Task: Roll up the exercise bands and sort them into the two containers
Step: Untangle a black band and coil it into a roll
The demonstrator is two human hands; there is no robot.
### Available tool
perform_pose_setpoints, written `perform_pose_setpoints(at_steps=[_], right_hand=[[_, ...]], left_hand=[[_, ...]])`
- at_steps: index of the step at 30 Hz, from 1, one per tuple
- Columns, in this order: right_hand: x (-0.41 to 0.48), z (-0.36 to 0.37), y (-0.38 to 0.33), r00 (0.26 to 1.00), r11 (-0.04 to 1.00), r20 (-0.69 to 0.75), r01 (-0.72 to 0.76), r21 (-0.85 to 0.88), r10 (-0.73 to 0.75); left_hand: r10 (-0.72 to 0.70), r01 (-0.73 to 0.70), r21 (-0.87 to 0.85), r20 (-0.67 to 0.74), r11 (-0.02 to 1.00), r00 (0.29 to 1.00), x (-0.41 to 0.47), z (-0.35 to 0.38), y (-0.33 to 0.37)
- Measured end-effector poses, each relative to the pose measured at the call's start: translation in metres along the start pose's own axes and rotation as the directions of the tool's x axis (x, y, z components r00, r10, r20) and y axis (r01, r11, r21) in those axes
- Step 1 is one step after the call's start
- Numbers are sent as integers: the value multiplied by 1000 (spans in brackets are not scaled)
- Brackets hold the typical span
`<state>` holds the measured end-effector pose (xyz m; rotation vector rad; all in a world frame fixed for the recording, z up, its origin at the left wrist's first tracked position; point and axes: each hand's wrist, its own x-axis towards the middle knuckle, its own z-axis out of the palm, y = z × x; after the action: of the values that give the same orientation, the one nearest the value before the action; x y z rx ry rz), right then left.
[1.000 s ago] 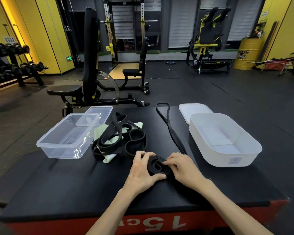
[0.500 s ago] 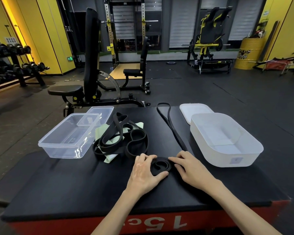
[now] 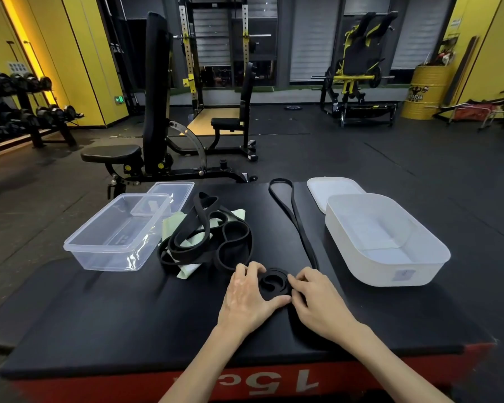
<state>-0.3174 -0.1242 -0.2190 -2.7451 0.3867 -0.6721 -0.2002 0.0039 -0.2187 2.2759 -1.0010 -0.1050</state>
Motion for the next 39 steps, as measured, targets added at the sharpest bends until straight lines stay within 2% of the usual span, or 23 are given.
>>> perform_pose_setpoints(at_steps=[4,7,9,11,15,21,27,35,39], right_hand=[[2,-1,1,997,998,65,30,-46,-27],[2,-2,5,993,996,105,69,-63,-62],[1,-3,8,990,995,122,76,-60,-68],[3,-3,13,989,993,126,91,-76,-81],[9,-3,17,987,994,132,96,-51,-89],[21,-4,13,970,985,175,171,3,-169],[19,-14,30,980,994,169,101,46,-107],[1,-26,43,991,980,55,131,-151,-124],[-2,-13,25,994,989,-14,102,-110,-104]], left_hand=[[35,-28,-84,87,996,996,1,-5,-4],[121,-102,-141,137,985,983,-1,-13,-14],[181,-148,-202,153,968,972,0,-17,-22],[183,-143,-244,149,959,972,2,-19,-25],[117,-94,-194,109,977,987,4,-16,-14],[135,-121,-130,106,984,985,8,-14,-7],[104,-101,-84,36,991,994,2,-7,-5],[77,-78,-29,-22,997,997,-6,-7,2],[55,-55,0,-33,998,998,-7,-8,5]])
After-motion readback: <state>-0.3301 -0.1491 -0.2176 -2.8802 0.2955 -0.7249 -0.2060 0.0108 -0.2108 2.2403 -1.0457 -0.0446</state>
